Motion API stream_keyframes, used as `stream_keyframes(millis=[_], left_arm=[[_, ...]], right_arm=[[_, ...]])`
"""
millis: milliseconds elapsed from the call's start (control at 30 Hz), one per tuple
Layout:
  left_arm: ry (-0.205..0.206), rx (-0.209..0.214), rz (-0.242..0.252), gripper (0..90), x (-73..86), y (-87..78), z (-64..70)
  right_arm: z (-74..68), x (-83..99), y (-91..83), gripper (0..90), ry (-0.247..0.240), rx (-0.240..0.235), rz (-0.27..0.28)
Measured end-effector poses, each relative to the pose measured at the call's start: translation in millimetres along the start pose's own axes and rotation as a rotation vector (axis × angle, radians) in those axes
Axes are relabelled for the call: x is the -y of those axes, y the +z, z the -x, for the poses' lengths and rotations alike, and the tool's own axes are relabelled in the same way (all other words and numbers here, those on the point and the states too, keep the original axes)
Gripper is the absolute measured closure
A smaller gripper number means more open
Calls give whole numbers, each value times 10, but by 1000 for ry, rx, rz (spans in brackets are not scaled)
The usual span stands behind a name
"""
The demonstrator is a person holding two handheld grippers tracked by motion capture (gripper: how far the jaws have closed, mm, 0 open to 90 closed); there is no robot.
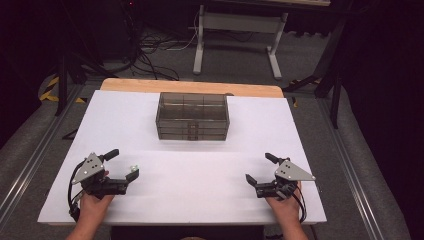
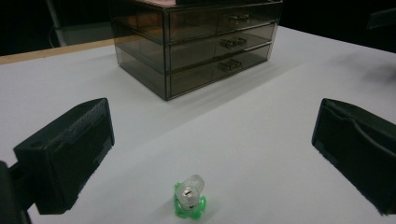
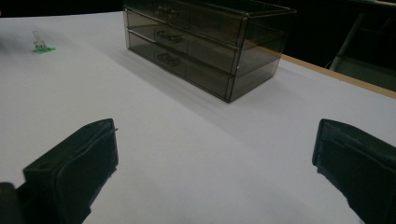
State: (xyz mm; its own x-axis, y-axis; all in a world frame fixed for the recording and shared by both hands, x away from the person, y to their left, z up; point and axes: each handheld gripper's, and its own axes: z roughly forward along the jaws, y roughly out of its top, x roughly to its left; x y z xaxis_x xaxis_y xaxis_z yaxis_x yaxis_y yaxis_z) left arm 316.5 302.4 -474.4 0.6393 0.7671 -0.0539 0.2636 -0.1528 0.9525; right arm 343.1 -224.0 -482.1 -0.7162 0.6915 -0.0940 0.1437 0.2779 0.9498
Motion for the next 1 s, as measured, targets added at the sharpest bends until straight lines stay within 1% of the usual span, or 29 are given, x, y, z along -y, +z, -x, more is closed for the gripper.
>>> stream_keyframes(millis=[133,167,200,233,333,633,833,900,1000], left_arm=[[0,-2,4,1,-1,-4,0],[1,-4,5,1,-1,-5,1],[0,-4,6,1,-2,-4,2],[0,-3,8,1,-2,-5,0],[0,-2,9,1,-2,-8,1],[2,6,8,2,-2,-11,2],[4,1,14,2,-2,-16,5],[-3,1,18,2,-1,-18,7],[-4,0,18,2,-1,-20,5]], right_arm=[[-12,-4,1,0,-7,-16,3],[-6,3,0,0,8,-23,5],[-6,3,0,0,8,-23,5],[2,11,0,0,24,-25,3],[5,15,-5,0,32,-21,7],[3,16,1,0,31,-27,5],[1,17,8,0,30,-34,8],[-2,18,11,0,30,-39,4],[-2,18,15,0,28,-41,6]])
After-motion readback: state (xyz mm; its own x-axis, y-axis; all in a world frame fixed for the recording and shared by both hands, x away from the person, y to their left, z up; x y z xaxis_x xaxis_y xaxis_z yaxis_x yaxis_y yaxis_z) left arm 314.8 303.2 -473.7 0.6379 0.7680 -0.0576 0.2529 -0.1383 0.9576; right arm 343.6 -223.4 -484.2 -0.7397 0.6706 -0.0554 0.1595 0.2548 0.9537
